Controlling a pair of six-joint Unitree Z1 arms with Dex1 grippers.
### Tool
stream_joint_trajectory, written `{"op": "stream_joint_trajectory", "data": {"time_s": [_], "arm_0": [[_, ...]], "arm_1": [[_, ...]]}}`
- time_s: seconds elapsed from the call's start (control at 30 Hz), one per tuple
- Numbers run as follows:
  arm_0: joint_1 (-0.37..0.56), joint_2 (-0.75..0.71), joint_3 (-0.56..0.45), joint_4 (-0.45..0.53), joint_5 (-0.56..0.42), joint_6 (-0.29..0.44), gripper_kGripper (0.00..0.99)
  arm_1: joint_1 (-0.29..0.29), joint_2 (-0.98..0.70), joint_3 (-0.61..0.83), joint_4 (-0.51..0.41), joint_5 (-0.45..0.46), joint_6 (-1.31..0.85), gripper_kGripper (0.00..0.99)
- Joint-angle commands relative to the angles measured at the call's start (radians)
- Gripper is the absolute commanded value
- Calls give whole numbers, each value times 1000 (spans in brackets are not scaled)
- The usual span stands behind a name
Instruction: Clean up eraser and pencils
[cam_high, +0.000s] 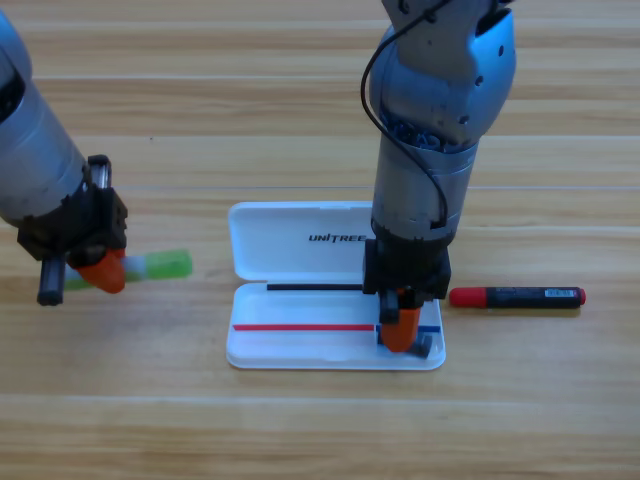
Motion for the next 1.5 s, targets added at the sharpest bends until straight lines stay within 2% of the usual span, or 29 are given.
{"op": "stream_joint_trajectory", "data": {"time_s": [0.03,0.2,0.33,0.53,0.63,0.73,0.87,0.97,1.17,1.5], "arm_0": [[-25,-2,-7,10,7,-16,0],[-27,1,-7,10,7,-16,0],[-38,1,-21,11,6,-24,0],[-93,23,-80,41,-2,-41,0],[-121,41,-115,45,-13,-39,0],[-147,79,-147,47,-19,-38,0],[-183,129,-184,50,-20,-39,0],[-205,164,-207,50,-22,-41,0],[-239,239,-256,48,-28,-53,0],[-269,331,-320,47,-26,-65,0]], "arm_1": [[10,50,23,10,-23,4,626],[8,13,42,10,-34,4,775],[8,-111,117,11,-34,4,779],[7,-389,323,25,-32,-8,819],[-33,-455,398,24,-46,-65,819],[-94,-412,444,-19,-89,-129,819],[-173,-314,517,-209,-163,-189,819],[-205,-260,557,-325,-172,-227,821],[-210,-205,530,-349,-143,-253,821],[-211,-118,481,-354,-150,-273,818]]}}
